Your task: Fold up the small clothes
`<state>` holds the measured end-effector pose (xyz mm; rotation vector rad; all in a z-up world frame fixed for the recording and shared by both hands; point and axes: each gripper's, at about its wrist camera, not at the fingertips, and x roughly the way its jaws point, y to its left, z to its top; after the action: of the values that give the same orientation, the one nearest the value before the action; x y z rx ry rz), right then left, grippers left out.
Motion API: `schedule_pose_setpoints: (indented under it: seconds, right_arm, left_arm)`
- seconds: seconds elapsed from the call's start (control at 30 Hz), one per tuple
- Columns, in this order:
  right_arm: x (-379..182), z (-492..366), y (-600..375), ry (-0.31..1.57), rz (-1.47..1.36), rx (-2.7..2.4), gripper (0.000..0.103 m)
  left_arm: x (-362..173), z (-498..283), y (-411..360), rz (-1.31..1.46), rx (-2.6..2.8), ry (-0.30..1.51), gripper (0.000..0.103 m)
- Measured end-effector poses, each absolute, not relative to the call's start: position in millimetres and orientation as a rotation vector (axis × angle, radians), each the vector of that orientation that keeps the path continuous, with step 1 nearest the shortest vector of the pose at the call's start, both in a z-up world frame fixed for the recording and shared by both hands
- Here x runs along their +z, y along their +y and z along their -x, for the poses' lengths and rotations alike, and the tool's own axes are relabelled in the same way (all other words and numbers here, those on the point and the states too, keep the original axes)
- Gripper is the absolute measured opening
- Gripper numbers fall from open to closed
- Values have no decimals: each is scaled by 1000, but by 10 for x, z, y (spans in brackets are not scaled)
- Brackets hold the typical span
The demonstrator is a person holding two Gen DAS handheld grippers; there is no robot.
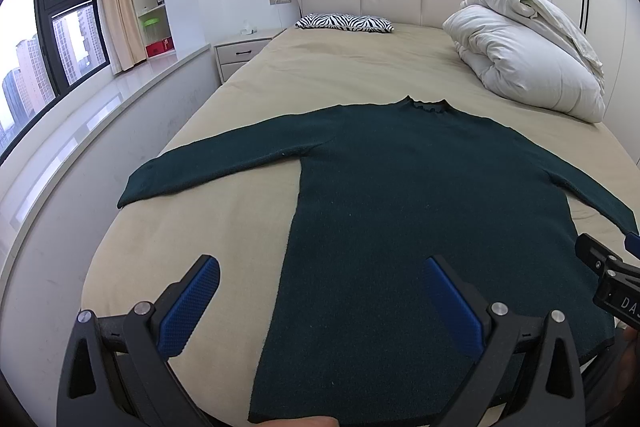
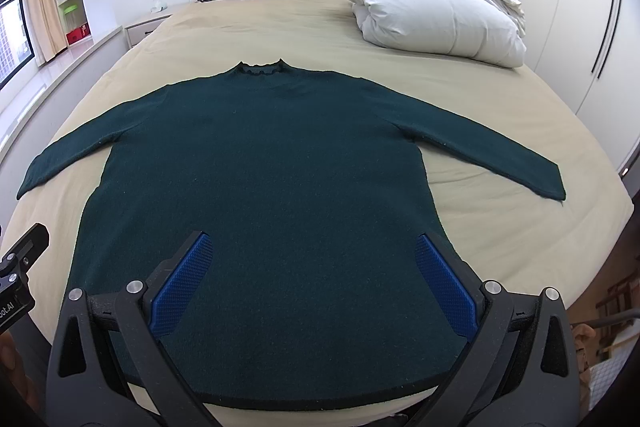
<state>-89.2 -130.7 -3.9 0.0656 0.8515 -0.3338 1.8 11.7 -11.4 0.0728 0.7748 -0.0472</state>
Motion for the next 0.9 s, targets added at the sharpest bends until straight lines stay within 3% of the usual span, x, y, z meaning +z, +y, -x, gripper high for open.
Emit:
schedule_pose_setpoints:
  seconds: [0.6, 0.9]
  right_arm:
    - [-62, 831, -1437, 871, -90, -328, 103]
    - [-180, 1022, -2847, 760, -364, -430, 103]
  left_arm:
    - [-269, -51, -1, -79, -64, 822, 103]
    - [-489, -152, -114, -84, -123, 930, 103]
